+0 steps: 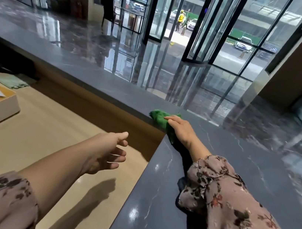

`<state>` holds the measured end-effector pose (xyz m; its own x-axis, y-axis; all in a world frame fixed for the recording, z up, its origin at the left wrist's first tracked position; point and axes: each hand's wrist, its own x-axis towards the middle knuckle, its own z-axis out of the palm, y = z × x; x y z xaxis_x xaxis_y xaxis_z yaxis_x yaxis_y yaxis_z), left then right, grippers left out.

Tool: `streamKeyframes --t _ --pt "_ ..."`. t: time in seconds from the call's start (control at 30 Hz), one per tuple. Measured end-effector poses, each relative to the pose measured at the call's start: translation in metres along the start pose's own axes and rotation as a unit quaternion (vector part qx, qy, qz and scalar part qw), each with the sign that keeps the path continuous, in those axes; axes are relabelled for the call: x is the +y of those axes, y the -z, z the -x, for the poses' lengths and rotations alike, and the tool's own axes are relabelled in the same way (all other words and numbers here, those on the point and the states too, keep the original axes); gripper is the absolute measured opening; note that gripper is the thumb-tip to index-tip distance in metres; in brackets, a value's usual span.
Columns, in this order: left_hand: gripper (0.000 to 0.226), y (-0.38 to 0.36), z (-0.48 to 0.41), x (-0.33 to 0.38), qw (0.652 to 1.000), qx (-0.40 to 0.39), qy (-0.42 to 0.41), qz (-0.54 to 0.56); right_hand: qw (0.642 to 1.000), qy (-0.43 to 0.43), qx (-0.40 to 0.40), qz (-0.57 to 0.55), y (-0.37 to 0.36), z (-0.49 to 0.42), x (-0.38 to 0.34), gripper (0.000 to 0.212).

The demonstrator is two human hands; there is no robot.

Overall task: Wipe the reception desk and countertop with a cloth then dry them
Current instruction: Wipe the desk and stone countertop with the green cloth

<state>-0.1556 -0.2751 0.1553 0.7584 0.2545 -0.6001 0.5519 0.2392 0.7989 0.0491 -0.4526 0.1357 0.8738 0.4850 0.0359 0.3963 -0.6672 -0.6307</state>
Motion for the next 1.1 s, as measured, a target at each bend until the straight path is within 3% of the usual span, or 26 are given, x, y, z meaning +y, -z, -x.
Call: streamKeyframes --t 0.07,0.17,0.33,0.73,0.9,1.1 --pt "0.033 -0.007 0.002 0.001 1.0 -0.013 -0.004 0.0 0.999 0.032 -0.01 0.008 -0.006 0.017 -0.008 0.029" --pt "0.034 -0.016 0.006 0.003 0.999 -0.033 -0.011 -0.008 0.985 0.111 -0.015 0.133 -0.014 0.034 -0.016 0.032" --pt "0.036 -0.016 0.022 0.004 0.998 -0.052 -0.024 -0.025 0.959 0.092 -0.066 0.258 -0.025 0.052 -0.041 0.036" --pt "0.033 0.024 0.052 -0.03 0.997 -0.036 -0.022 -0.058 0.953 0.102 -0.094 0.269 -0.06 0.136 -0.088 0.035" --pt "0.03 0.037 0.071 -0.052 0.997 -0.031 -0.014 -0.073 0.957 0.098 -0.101 0.254 -0.077 0.188 -0.113 0.049" --pt "0.031 0.039 0.097 -0.079 0.995 -0.05 -0.021 -0.082 0.958 0.105 -0.083 0.255 -0.096 0.245 -0.139 0.034"
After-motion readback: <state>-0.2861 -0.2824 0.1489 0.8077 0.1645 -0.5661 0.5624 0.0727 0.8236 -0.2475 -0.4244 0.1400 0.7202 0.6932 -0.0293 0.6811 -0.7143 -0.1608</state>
